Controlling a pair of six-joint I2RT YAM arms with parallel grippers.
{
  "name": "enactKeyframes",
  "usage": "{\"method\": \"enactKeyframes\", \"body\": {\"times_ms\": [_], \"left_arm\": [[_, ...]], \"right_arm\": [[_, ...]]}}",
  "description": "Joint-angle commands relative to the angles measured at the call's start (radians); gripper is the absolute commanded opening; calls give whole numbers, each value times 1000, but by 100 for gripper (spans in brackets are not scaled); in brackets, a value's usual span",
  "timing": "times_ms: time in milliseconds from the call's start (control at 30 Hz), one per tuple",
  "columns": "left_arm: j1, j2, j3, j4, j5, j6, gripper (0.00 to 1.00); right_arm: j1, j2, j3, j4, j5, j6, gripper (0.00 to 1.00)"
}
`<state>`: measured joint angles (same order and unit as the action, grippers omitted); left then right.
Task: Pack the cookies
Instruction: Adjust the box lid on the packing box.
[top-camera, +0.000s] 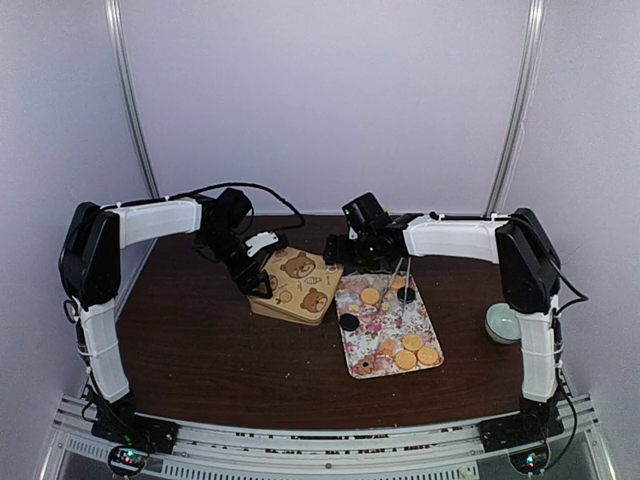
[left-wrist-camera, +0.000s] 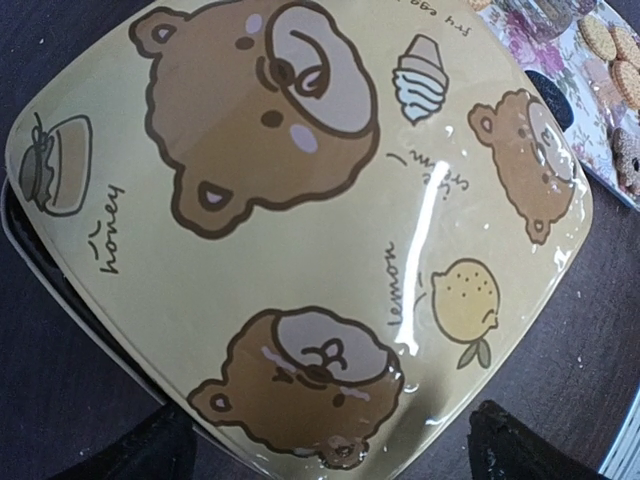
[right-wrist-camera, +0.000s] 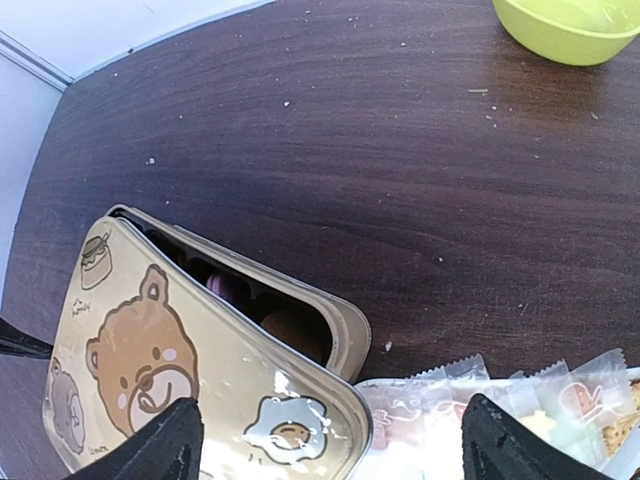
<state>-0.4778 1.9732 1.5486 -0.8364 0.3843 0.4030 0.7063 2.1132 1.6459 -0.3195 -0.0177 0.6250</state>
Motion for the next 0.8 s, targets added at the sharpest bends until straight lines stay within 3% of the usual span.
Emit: {"method": "enactKeyframes", "body": {"times_ms": [0, 267, 767], "left_arm": [[10, -28, 24, -11, 12, -12, 98], [23, 14, 32, 8, -49, -24, 98], [80, 7, 100, 7, -15, -77, 98]], "right_arm": [[-5, -70, -70, 53, 17, 17, 90], [22, -150, -203, 156, -64, 101, 82], [60, -13, -106, 146, -120, 161, 76]]}}
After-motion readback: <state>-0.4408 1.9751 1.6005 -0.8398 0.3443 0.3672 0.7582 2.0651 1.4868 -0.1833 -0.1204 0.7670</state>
